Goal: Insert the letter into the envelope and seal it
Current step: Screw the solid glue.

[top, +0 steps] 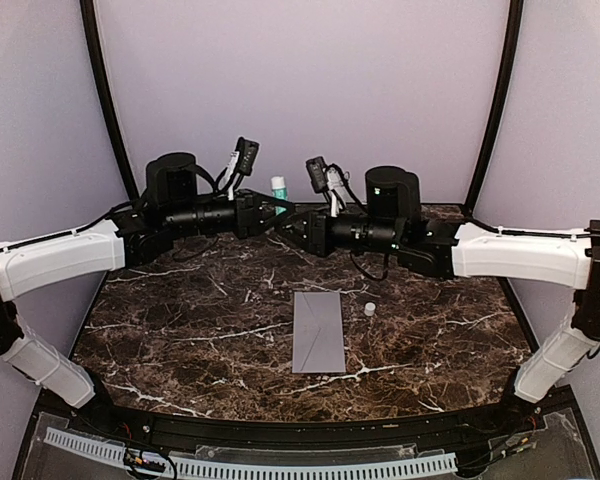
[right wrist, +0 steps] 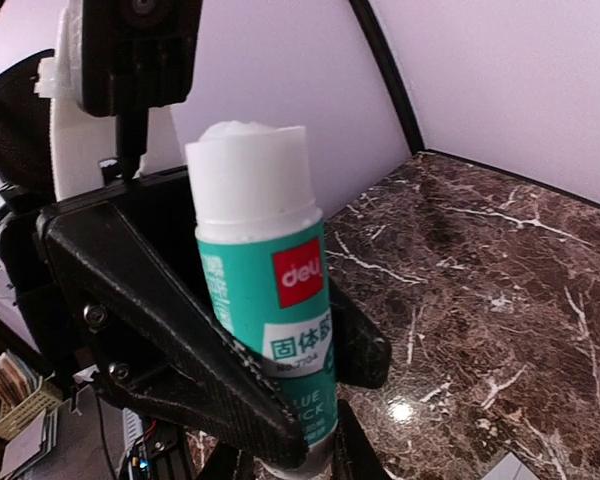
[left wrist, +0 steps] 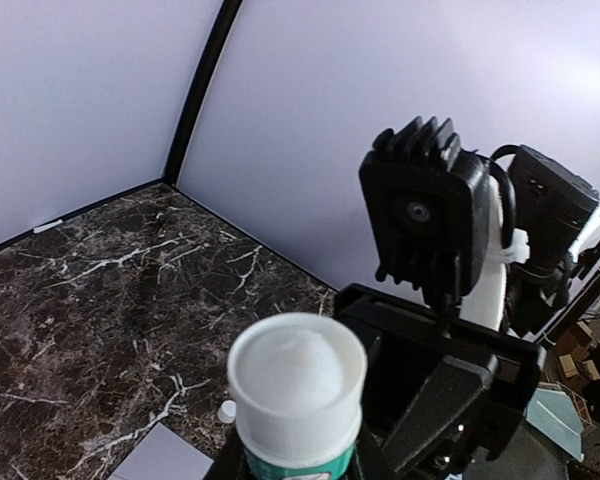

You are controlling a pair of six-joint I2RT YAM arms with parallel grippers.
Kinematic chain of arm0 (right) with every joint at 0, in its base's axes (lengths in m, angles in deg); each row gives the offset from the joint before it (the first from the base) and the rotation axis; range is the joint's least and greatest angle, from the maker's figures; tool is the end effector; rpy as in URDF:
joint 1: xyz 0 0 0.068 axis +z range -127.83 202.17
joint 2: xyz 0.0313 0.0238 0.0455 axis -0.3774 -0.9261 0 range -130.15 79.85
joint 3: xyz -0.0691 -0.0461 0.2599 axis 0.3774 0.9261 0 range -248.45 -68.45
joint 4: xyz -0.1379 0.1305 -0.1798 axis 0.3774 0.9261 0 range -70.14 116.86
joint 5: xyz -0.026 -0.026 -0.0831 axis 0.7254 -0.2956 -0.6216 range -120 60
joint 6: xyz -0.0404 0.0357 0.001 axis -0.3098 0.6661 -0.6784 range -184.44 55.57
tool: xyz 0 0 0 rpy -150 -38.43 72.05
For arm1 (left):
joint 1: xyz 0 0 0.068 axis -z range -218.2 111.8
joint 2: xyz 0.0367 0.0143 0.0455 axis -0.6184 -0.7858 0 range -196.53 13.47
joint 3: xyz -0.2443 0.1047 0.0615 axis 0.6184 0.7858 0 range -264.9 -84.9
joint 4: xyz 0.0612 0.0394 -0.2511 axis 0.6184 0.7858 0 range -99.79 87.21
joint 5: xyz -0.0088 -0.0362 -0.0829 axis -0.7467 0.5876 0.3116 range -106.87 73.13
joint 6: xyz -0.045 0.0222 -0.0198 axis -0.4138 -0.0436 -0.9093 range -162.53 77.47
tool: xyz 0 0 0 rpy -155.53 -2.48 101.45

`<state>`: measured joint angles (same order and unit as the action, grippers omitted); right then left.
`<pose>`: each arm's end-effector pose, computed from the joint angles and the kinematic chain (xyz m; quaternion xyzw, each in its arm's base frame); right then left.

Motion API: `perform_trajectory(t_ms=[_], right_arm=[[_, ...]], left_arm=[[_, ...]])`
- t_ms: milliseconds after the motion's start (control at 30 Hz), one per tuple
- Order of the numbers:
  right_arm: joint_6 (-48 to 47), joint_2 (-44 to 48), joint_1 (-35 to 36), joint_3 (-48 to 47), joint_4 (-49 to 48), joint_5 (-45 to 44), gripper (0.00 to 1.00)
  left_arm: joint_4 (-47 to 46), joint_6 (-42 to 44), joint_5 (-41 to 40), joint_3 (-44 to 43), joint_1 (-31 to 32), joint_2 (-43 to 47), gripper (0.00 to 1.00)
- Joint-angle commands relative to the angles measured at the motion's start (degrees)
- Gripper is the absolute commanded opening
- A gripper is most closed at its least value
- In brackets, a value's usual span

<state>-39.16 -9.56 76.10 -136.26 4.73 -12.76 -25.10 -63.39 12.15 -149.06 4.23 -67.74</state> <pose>0.2119 0.3089 0.3309 -0.2792 0.6898 0.5060 0.4362 0.2367 -0.2398 0.3568 0.3014 0.6499 -0.5068 0.4795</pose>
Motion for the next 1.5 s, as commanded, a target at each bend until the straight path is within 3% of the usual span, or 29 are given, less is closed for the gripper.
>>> perform_trajectory(t_ms=[0,433,567,700,867,1033,1200,1467], right_arm=[[0.0,-1.9,2.5,-7.6,3.2,-17.4,0.00],[-2.5,-15.3,9.7,-28.0,14.9,-40.1,0.01],[-2.3,-14.3,9.8,-27.4,14.8,-39.9,0.09],[-3.2,-9.4,9.3,-20.7,10.9,-39.0,0.29],[-3.2,1.2,5.5,-5.7,1.5,-26.7,0.51],[0.8,8.4,-1.6,5.4,-8.0,-6.9,0.61],[5.9,10.7,-6.3,10.9,-19.8,12.6,0.59],[8.3,6.5,-6.1,7.5,-22.6,27.7,0.44]], left_arm=[[6.5,4.7,-6.5,-2.2,2.8,-1.9,0.00],[7.8,-0.2,-11.6,-3.0,3.4,-4.1,0.00],[8.0,-1.1,-12.9,-2.8,3.4,-3.9,0.00],[7.2,-2.2,-14.5,-2.7,3.0,-2.3,0.00],[3.9,-5.5,-9.8,-2.2,1.1,-0.3,0.00],[-5.9,-8.9,-0.2,0.9,-0.5,1.2,0.00],[-16.5,-12.6,11.1,4.0,-2.0,1.8,0.00],[-30.3,-18.5,21.2,5.9,-2.1,1.4,0.00]])
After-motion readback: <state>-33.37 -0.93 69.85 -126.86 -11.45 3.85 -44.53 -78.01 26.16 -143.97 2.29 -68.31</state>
